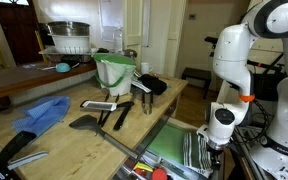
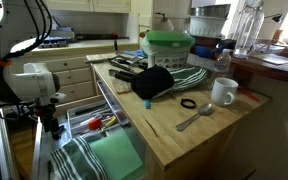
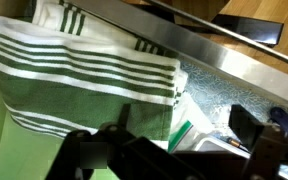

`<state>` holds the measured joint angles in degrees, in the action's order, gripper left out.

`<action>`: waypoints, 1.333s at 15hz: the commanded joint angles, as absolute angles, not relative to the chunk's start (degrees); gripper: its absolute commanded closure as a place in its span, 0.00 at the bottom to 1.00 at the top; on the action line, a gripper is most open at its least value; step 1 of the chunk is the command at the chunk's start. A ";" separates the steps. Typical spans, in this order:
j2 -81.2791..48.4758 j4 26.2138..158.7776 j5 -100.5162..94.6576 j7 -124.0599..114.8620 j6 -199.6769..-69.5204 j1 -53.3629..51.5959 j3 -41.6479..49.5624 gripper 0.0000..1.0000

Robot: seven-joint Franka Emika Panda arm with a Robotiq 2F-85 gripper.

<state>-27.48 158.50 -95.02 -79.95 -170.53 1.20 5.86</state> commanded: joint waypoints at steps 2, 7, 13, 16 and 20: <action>-28.11 158.50 -97.45 -82.41 -171.78 1.68 6.02 0.00; -28.11 158.50 -97.45 -82.41 -171.78 1.68 6.02 0.00; -28.11 158.50 -97.45 -82.41 -171.78 1.68 6.02 0.00; -28.11 158.50 -97.45 -82.41 -171.78 1.68 6.02 0.00; -28.11 158.50 -97.45 -82.41 -171.78 1.68 6.02 0.00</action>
<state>-27.48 158.50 -95.02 -79.95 -170.53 1.20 5.86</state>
